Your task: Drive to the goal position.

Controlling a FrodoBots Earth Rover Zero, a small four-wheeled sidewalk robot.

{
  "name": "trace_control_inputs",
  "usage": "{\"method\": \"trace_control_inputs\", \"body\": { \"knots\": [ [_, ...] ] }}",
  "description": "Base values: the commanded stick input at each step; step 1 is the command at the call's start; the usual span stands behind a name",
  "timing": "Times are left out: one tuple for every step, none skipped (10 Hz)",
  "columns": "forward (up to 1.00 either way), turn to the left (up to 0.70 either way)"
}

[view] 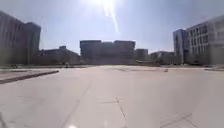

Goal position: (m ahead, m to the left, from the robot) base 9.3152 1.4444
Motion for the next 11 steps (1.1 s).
{"method": "trace_control_inputs", "body": {
  "knots": [
    [1.0,0.0],
    [1.0,0.0],
    [1.0,0.0],
    [1.0,0.0],
    [1.0,0.0],
    [1.0,0.0],
    [1.0,0.0],
    [1.0,0.0],
    [1.0,0.0],
    [1.0,0.0],
    [1.0,0.0]
  ]
}}
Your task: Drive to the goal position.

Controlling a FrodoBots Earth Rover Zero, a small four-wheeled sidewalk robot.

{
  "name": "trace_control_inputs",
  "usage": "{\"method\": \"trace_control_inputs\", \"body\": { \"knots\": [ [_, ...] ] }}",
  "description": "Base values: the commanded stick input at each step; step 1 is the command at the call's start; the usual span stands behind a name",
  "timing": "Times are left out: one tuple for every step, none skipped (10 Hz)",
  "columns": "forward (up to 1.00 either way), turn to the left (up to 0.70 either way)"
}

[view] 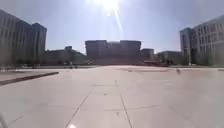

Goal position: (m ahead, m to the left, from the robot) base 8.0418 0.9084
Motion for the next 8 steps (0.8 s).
{"method": "trace_control_inputs", "body": {
  "knots": [
    [1.0,0.0],
    [1.0,0.0],
    [1.0,0.0],
    [1.0,0.0],
    [1.0,0.0],
    [1.0,0.0],
    [1.0,0.0],
    [1.0,0.0]
  ]
}}
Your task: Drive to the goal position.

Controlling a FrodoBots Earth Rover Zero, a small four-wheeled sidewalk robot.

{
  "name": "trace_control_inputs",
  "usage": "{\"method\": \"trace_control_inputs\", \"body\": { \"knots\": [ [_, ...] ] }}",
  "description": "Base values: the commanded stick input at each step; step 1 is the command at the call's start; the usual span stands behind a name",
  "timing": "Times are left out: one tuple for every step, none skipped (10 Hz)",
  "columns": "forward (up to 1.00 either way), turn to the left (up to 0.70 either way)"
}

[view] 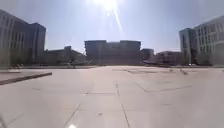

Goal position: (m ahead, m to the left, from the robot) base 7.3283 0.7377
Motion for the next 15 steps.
{"method": "trace_control_inputs", "body": {
  "knots": [
    [1.0,0.0],
    [1.0,0.0],
    [1.0,0.21],
    [1.0,0.21],
    [1.0,0.0],
    [1.0,0.0],
    [1.0,0.0],
    [1.0,0.0],
    [1.0,0.0],
    [1.0,0.0],
    [1.0,0.0],
    [1.0,0.0],
    [1.0,0.0],
    [1.0,0.0],
    [1.0,0.0]
  ]
}}
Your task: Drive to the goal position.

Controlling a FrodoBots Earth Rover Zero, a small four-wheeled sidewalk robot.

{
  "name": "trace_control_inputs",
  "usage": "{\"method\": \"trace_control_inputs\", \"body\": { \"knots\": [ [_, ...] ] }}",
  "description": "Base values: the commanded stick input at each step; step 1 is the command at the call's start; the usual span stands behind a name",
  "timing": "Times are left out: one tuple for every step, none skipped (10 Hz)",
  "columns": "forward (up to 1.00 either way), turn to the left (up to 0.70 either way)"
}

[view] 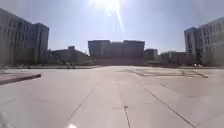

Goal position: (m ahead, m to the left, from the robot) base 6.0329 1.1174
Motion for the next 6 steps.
{"method": "trace_control_inputs", "body": {
  "knots": [
    [1.0,0.0],
    [1.0,0.0],
    [1.0,0.0],
    [1.0,0.0],
    [1.0,0.0],
    [1.0,0.0]
  ]
}}
